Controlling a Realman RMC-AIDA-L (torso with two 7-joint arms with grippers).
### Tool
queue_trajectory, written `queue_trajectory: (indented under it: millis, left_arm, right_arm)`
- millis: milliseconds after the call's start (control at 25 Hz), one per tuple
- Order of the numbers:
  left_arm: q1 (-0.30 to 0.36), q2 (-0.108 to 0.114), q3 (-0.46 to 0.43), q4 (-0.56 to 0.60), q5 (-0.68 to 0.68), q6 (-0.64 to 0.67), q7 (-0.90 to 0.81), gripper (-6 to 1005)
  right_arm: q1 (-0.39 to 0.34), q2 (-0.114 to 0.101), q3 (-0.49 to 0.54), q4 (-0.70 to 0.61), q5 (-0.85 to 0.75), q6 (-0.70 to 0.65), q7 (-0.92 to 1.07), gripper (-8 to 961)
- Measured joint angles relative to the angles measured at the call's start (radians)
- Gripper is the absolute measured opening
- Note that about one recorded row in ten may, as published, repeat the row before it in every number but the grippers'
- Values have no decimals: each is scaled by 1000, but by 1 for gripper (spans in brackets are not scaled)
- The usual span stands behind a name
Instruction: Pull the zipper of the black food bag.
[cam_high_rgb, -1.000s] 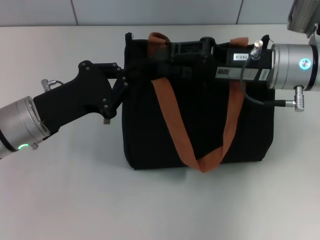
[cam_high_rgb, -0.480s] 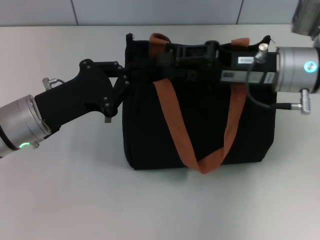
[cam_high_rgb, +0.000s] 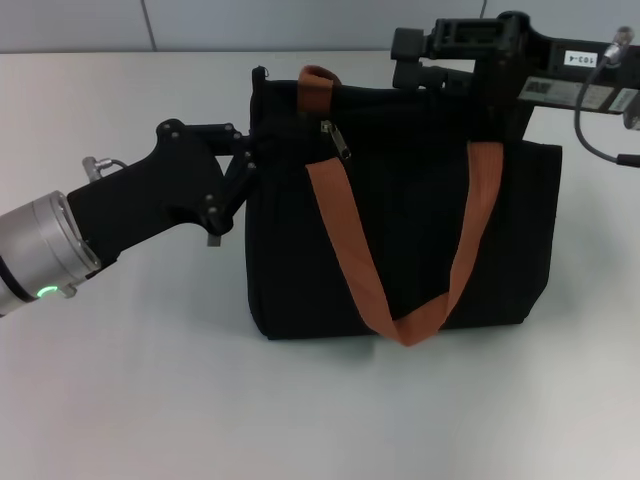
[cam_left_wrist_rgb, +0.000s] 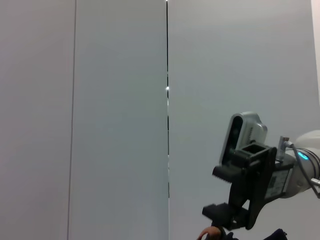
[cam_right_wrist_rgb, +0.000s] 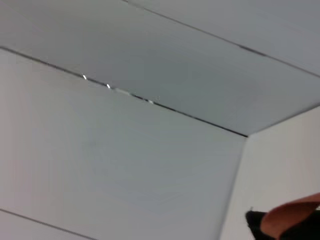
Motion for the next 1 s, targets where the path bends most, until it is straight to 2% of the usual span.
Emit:
queue_trajectory:
  millis: [560, 1000]
  left_arm:
    - [-6, 0, 0, -1, 0, -2, -4, 29]
    - [-7, 0, 0, -1, 0, 5, -10, 30]
  right_arm:
    - [74, -1, -115, -13, -106, 31, -8, 391]
    - [84, 14, -166, -86, -147, 80, -8, 363]
